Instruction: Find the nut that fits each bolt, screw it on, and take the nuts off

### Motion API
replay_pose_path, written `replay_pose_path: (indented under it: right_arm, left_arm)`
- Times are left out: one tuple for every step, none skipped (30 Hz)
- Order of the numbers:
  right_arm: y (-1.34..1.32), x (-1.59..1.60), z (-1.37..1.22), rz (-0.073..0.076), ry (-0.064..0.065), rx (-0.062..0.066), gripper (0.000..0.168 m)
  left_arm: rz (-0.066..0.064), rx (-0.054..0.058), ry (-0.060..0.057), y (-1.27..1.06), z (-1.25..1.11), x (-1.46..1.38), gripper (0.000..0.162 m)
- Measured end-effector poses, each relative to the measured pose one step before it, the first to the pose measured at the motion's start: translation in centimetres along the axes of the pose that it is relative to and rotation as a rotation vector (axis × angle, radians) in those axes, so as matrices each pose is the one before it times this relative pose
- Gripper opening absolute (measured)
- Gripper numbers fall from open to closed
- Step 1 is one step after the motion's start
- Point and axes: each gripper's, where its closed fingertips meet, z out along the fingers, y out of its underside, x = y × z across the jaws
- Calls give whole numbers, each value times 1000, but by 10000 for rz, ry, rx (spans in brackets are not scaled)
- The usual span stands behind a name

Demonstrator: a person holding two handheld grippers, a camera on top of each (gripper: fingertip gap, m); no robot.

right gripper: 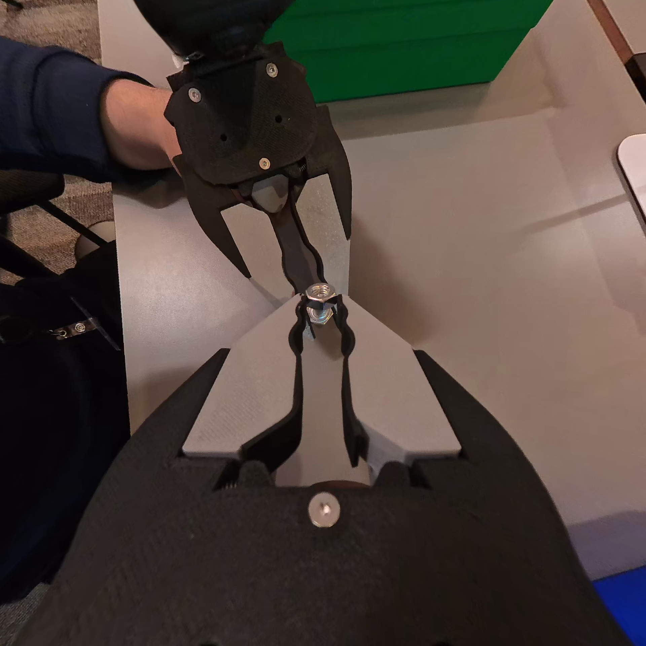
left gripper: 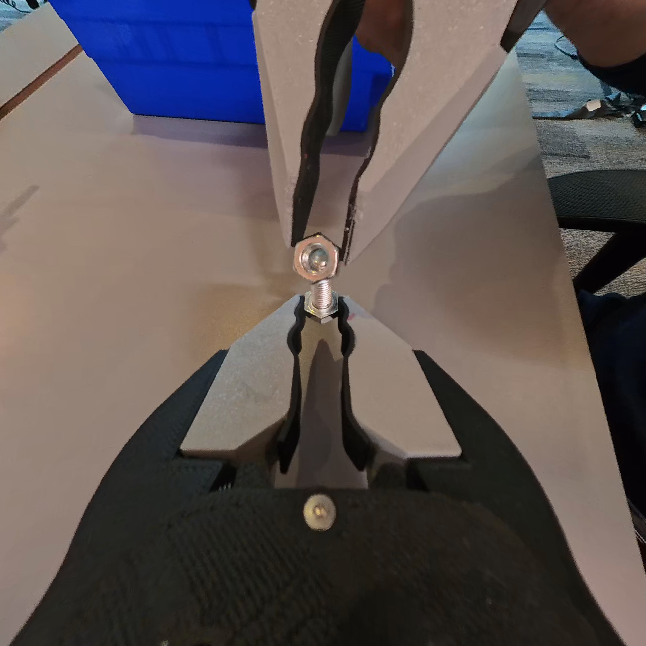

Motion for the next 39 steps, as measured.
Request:
replay_pose_path:
  right_arm:
    - [40, 10, 2, 26, 8, 41, 14]
    - [62, -26, 16, 37, -23, 29, 14]
    - [55, -15, 6, 23, -17, 32, 14]
    - [18, 12, -8, 15, 0, 62, 14]
    - [-16, 12, -35, 31, 2, 104, 14]
    - [-59, 19, -36, 45, 2, 159, 14]
    - [-76, 33, -69, 76, 2, 211, 14]
    - [-92, 46, -71, 88, 4, 253, 14]
    - [-107, 71, -128, 84, 19, 295, 14]
    - [-178, 154, -213, 117, 56, 342, 14]
    - [-167, 253, -334, 152, 92, 319, 14]
    - [-114, 358, -469, 139, 143, 257, 14]
    - [30, 322, -528, 95, 102, 127, 14]
    - [365, 346, -508, 34, 106, -109, 14]
    - [944, 484, -367, -61, 179, -487, 14]
    - [1564, 524, -169, -145, 211, -894, 14]
    - [1710, 747, 10, -238, 397, -989, 14]
    - [1656, 750, 190, -277, 456, -996, 14]
    - [1716, 343, 372, -267, 238, -1110, 14]
    - [1569, -30, 518, -283, 50, -1102, 14]
    - [1139, -279, 586, -335, -40, -918, 14]
    - [681, -351, 608, -350, -40, -714, 14]
    - [353, -271, 558, -344, 18, -571, 14]
    - [76, -102, 444, -361, 118, -425, 14]
    - [-382, 79, 163, -322, 203, -128, 15]
    - [-739, 64, -110, -150, 99, 169, 15]
    - [-698, -265, -181, 38, -200, 192, 15]
    - [-702, -267, -199, 95, -232, 257, 18]
    - [-719, -45, -242, 71, -74, 338, 20]
    - [-638, 113, -256, 64, 28, 363, 20]
    - [-443, 40, -243, 92, -25, 318, 20]
    - [-211, 59, -226, 124, -44, 247, 20]
    - [30, 237, -237, 147, 38, 183, 20]
    - [134, 394, -229, 192, 98, 194, 20]
    - [122, 316, -194, 244, 19, 250, 20]
    - [87, 84, -121, 219, -137, 287, 20]
    - [85, -84, -58, 61, -206, 267, 20]
    - [61, -155, -1, -134, -184, 270, 19]
    - [67, -195, 26, -230, -181, 243, 18]
  left_arm:
    - [3, -19, -3, 24, 11, -2, 16]
    - [16, -33, 8, 47, 32, 19, 16]
    - [20, -28, -6, 43, 29, 9, 16]
    - [3, -7, -6, 3, 6, -4, 16]
    - [-19, 19, 5, -24, -8, -16, 16]
    - [-27, 47, 4, -58, -53, -28, 16]
    - [-23, 56, -7, -76, -60, -45, 16]
    - [-26, 43, -21, -59, -47, -67, 16]
    - [-38, 31, -19, -26, -41, -77, 16]
    - [-51, -19, -74, 51, -8, -169, 16]
    - [-67, -69, -119, 139, -13, -275, 16]
    - [-100, -64, -64, 133, -8, -225, 16]
    - [-133, -22, -45, 81, -29, -217, 16]
    - [-148, 2, -102, 34, -49, -312, 16]
    - [-150, 9, -125, 28, -75, -358, 16]
    - [-152, 23, -86, 11, -73, -321, 16]
    - [-144, 43, -49, -27, -87, -242, 16]
    - [-101, 56, -18, -59, -79, -149, 16]
    - [-36, 53, 13, -69, -55, -33, 16]
    - [20, 21, -9, -34, -16, 8, 16]
    - [56, -24, -38, 22, 26, -8, 16]
    - [70, -61, -4, 77, 54, 53, 16]
    - [74, -62, 7, 76, 56, 85, 16]
    - [80, -39, -9, 49, 42, 63, 16]
    - [53, -12, -18, 18, 9, 26, 16]
    - [3, 10, -24, 2, -19, -30, 16]
    - [-41, 23, -7, -16, -48, -63, 16]
    - [-69, 33, -4, -19, -59, -105, 16]
    - [-85, 44, -32, -33, -76, -151, 16]
    - [-87, 43, -20, -34, -77, -134, 16]
    - [-81, 25, 3, -4, -60, -99, 16]
    - [-62, 8, -12, 1, -40, -88, 16]
    - [-29, -3, -12, 17, -27, -52, 16]
    - [3, -13, 21, 26, -4, 26, 16]
    - [36, -11, 21, 7, 9, 62, 16]
    - [61, -11, 32, 5, 15, 110, 16]
    - [63, -24, 60, 15, 39, 153, 16]
    - [56, -33, 79, 25, 56, 190, 16]
    - [59, -30, 103, 29, 65, 231, 16]
